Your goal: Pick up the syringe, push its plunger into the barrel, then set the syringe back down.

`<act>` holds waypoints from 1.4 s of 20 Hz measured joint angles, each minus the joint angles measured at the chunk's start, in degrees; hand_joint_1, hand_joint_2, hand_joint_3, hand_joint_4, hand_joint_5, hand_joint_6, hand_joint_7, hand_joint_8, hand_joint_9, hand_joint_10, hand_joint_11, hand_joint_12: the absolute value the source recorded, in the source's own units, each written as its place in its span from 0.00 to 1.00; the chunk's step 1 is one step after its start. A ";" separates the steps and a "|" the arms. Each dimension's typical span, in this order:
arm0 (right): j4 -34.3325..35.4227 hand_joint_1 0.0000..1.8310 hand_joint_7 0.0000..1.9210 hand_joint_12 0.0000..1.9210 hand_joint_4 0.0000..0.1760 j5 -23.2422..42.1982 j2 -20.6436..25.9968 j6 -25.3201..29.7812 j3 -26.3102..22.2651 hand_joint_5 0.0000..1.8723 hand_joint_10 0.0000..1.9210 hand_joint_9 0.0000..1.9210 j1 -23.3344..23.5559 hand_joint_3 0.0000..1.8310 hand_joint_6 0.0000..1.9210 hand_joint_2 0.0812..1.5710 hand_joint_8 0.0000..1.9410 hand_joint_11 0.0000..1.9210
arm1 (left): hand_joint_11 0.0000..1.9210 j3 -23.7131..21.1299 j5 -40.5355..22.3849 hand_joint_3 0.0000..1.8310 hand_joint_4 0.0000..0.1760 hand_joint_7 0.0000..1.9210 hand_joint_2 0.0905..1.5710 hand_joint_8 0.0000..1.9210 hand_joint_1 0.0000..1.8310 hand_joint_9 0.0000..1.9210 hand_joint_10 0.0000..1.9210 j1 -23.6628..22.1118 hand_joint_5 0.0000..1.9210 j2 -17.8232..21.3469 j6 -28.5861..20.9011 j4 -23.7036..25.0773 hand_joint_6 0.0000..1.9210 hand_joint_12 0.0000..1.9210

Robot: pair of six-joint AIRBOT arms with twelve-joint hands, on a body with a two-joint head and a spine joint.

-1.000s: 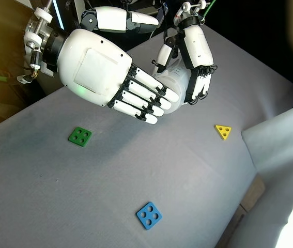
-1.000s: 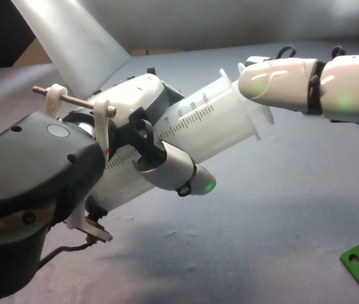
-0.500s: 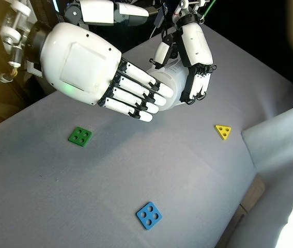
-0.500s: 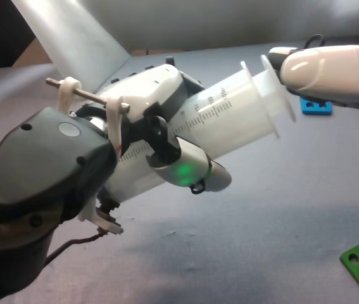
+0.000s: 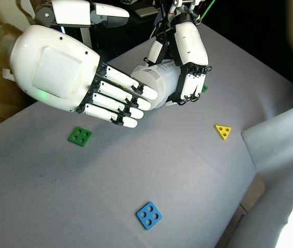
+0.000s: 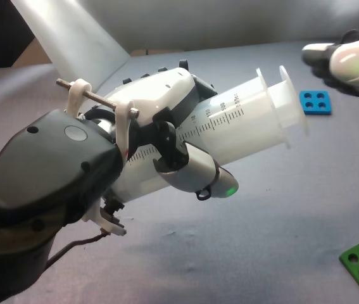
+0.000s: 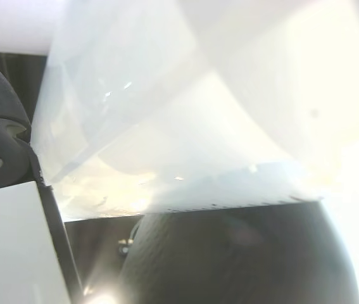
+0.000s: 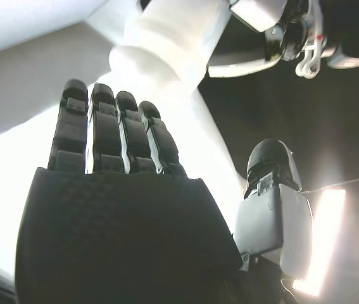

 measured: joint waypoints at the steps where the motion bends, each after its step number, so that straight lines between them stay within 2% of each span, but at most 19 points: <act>1: -0.11 0.00 0.00 0.00 0.00 -0.07 0.11 0.00 0.85 0.00 0.00 0.00 0.00 0.00 0.00 0.63 0.00 0.00 | 0.32 0.00 0.04 0.00 0.00 0.58 0.68 0.38 0.75 0.47 0.61 0.02 0.50 0.00 0.55 0.04 0.53 0.63; 3: 0.07 0.00 0.00 0.00 0.00 0.09 0.09 -1.25 2.23 0.00 0.00 0.00 0.02 0.00 0.00 0.63 0.00 0.00 | 0.32 0.00 0.02 0.00 0.00 0.58 0.67 0.36 0.75 0.47 0.60 0.50 0.51 0.00 0.87 1.53 0.53 0.62; 4: 0.04 0.00 0.00 0.00 0.00 0.04 0.02 -5.16 2.97 0.00 0.00 0.00 0.02 0.00 0.00 0.63 0.00 0.00 | 0.32 0.02 -0.02 0.00 0.00 0.58 0.67 0.36 0.75 0.47 0.60 0.90 0.50 -0.02 1.09 2.38 0.53 0.61; 6: -0.15 0.00 0.00 0.00 0.00 0.13 -1.09 -15.61 4.92 0.00 0.00 0.00 0.59 0.00 0.00 0.63 0.00 0.00 | 0.35 0.02 -0.07 0.00 0.00 0.59 0.67 0.34 0.76 0.48 0.58 1.62 0.52 -0.13 1.55 3.72 0.51 0.60; 7: 0.00 0.00 0.00 0.00 0.00 -0.11 -1.81 -22.93 5.79 0.00 0.00 0.00 1.14 0.00 0.00 0.63 0.00 0.00 | 0.36 0.02 0.07 0.00 0.00 0.60 0.66 0.32 0.76 0.49 0.57 1.97 0.53 -0.57 2.36 4.68 0.50 0.59; 9: 0.13 0.00 0.00 0.00 0.00 -0.90 -2.56 -30.67 6.40 0.00 0.00 0.00 1.11 0.00 0.00 0.63 0.00 0.00 | 0.34 0.02 0.33 0.00 0.00 0.59 0.67 0.36 0.76 0.48 0.59 2.51 0.51 -0.70 3.10 5.99 0.53 0.61; 11: 0.15 0.00 0.00 0.00 0.00 -3.02 -3.34 -45.03 6.64 0.00 0.00 0.00 1.11 0.00 0.00 0.63 0.00 0.00 | 0.33 0.13 0.20 0.00 0.00 0.58 0.67 0.36 0.75 0.47 0.60 3.61 0.51 -1.07 5.03 7.93 0.53 0.61; 13: 0.37 0.00 0.00 0.00 0.00 -4.63 -3.96 -51.45 6.71 0.00 0.00 0.00 1.11 0.00 0.00 0.63 0.00 0.00 | 0.33 0.15 0.35 0.00 0.00 0.58 0.67 0.36 0.75 0.47 0.60 4.42 0.51 -1.49 6.36 8.81 0.53 0.62; 17: 0.55 0.00 0.00 0.00 0.00 -5.40 -4.04 -52.61 6.71 0.00 0.00 0.00 1.11 0.00 0.00 0.63 0.00 0.00 | 0.32 1.01 0.94 0.00 0.00 0.59 0.67 0.35 0.75 0.47 0.60 6.80 0.51 -3.17 9.51 12.85 0.54 0.61; 21: 0.57 0.00 0.00 0.00 0.00 -5.60 -4.11 -52.63 6.69 0.00 0.00 0.00 1.11 0.00 0.00 0.64 0.00 0.00 | 0.31 2.01 1.07 0.00 0.00 0.58 0.67 0.36 0.75 0.47 0.60 8.37 0.51 -4.92 13.70 14.08 0.55 0.63; 28: 0.55 0.00 0.00 0.00 0.00 -5.57 -4.11 -52.63 6.58 0.00 0.00 0.00 1.11 0.00 0.00 0.64 0.00 0.00 | 0.32 3.41 0.92 0.00 0.00 0.60 0.67 0.33 0.76 0.48 0.59 10.25 0.51 -7.13 16.24 15.69 0.52 0.60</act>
